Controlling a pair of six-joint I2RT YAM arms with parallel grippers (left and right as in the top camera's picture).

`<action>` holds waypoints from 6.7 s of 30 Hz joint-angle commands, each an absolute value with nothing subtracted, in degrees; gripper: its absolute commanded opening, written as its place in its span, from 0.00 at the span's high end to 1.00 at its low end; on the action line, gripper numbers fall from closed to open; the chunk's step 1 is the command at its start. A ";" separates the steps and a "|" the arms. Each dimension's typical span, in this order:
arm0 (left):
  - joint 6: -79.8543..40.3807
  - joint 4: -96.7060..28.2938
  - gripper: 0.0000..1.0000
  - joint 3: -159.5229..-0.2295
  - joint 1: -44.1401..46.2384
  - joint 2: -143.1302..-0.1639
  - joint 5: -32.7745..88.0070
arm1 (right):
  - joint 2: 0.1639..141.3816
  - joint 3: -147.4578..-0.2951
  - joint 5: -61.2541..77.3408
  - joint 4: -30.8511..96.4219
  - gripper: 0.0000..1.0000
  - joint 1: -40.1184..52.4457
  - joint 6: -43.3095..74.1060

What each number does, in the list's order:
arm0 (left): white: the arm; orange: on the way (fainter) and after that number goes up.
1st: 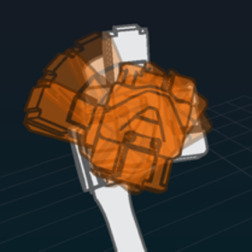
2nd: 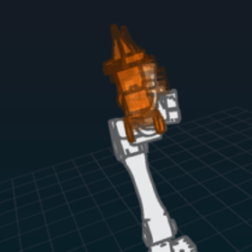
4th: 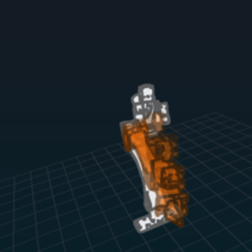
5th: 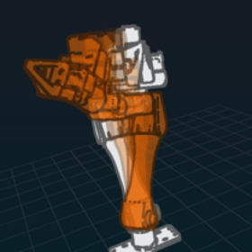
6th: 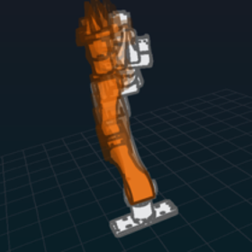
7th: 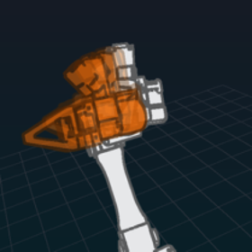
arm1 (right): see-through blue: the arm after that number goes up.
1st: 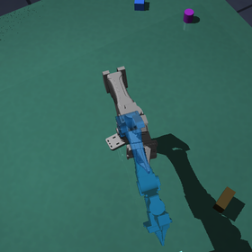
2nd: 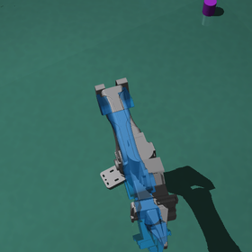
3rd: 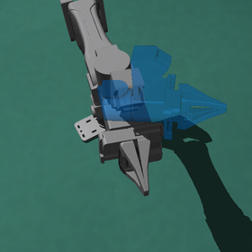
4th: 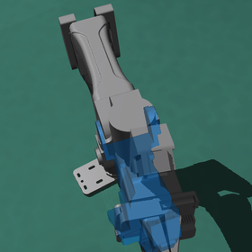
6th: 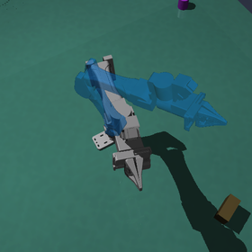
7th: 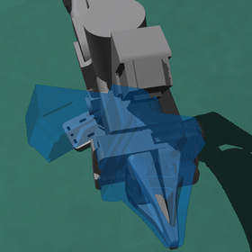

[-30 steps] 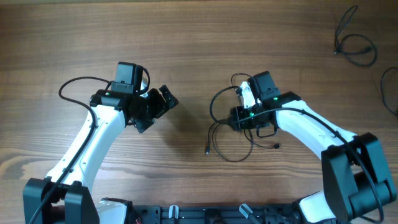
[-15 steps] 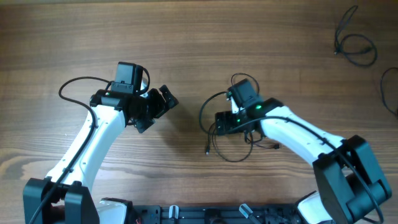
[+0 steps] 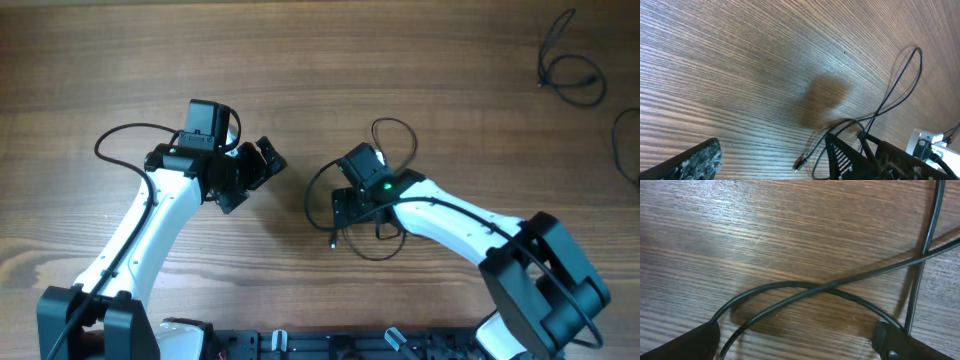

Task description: Untangle cables

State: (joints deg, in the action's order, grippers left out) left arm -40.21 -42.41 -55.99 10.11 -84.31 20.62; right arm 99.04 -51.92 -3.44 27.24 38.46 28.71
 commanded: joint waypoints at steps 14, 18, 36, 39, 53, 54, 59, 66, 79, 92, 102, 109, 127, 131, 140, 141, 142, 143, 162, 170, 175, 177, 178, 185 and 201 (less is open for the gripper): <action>-40.77 -42.28 0.00 -56.27 9.85 -83.15 19.84 | 106.50 -52.29 -6.09 27.68 0.95 40.01 26.70; -40.77 -42.28 0.00 -56.27 9.85 -83.15 19.84 | 105.45 -53.74 -6.46 30.04 0.96 39.22 23.90; -40.77 -42.28 0.00 -56.27 9.85 -83.15 19.84 | 95.48 -57.84 -7.29 32.10 0.00 34.04 9.21; -40.77 -42.28 0.00 -56.27 9.85 -83.15 19.84 | 96.38 -57.12 -7.27 29.56 0.00 34.06 9.15; -40.77 -42.28 0.00 -56.27 9.85 -83.15 19.84 | 104.42 -56.84 -3.81 36.27 0.00 34.15 9.13; -40.77 -42.28 0.00 -56.27 9.85 -83.15 19.84 | 104.42 -56.84 -2.70 37.17 0.00 34.15 9.15; -40.77 -42.28 0.00 -56.27 9.85 -83.15 19.84 | 104.42 -56.75 1.61 43.18 0.09 34.15 9.21; -40.77 -42.28 0.00 -56.27 9.85 -83.15 19.84 | 104.42 -56.75 1.34 41.32 0.77 34.15 9.19; -40.77 -42.28 0.00 -56.27 9.85 -83.15 19.84 | 100.71 -67.75 -15.29 44.80 0.96 28.12 4.21; -40.77 -42.28 0.00 -56.27 9.85 -83.15 19.84 | 99.24 -70.81 -26.89 25.54 0.96 14.44 -31.77; -40.77 -42.28 0.00 -56.27 9.85 -83.15 19.84 | 101.80 -70.81 -17.56 10.83 0.95 1.28 -64.97; -40.77 -42.28 0.00 -56.27 9.85 -83.15 19.84 | 106.28 -70.78 -11.25 11.88 0.96 -2.24 -68.51; -40.77 -42.28 0.00 -56.27 9.85 -83.15 19.84 | 103.26 -70.83 4.43 17.23 0.00 -1.67 -38.98; -40.77 -42.28 0.00 -56.27 9.85 -83.15 19.84 | 92.62 -70.83 14.22 18.83 0.00 -1.67 -25.80; -40.77 -42.28 0.00 -56.27 9.85 -83.15 19.84 | 67.53 -70.83 16.93 35.16 0.00 -1.67 4.38; -40.77 -42.28 0.00 -56.27 9.85 -83.15 19.84 | 63.05 -70.83 16.86 39.64 0.00 -1.67 6.63; -40.77 -42.28 0.00 -56.27 9.85 -83.15 19.84 | 61.54 -70.83 16.88 41.25 0.00 -1.67 7.29; -40.77 -42.28 0.00 -56.27 9.85 -83.15 19.84 | 59.66 -70.83 16.86 43.55 0.00 -1.67 8.32; -40.77 -42.28 0.00 -56.27 9.85 -83.15 19.84 | 38.79 -70.81 18.57 72.58 0.00 -1.67 10.66; -40.77 -42.28 0.00 -56.27 9.85 -83.15 19.84 | 36.80 -70.81 18.52 79.68 0.00 -1.69 11.09; -40.77 -42.28 0.00 -56.27 9.85 -83.15 19.84 | 36.80 -70.81 16.91 80.49 0.00 -1.69 11.29; -40.77 -42.28 0.00 -56.27 9.85 -83.15 19.84 | 36.73 -70.81 14.68 83.00 0.00 -1.69 14.63; -40.77 -42.28 0.00 -56.27 9.85 -83.15 19.84 | 36.73 -70.81 13.30 84.16 0.00 -1.69 16.86; -40.77 -42.28 0.00 -56.27 9.85 -83.15 19.84 | 35.20 -70.76 13.50 83.83 0.00 -1.69 15.33; -40.77 -42.28 0.00 -56.27 9.85 -83.15 19.84 | 22.50 -70.76 18.15 80.99 0.00 -1.69 13.67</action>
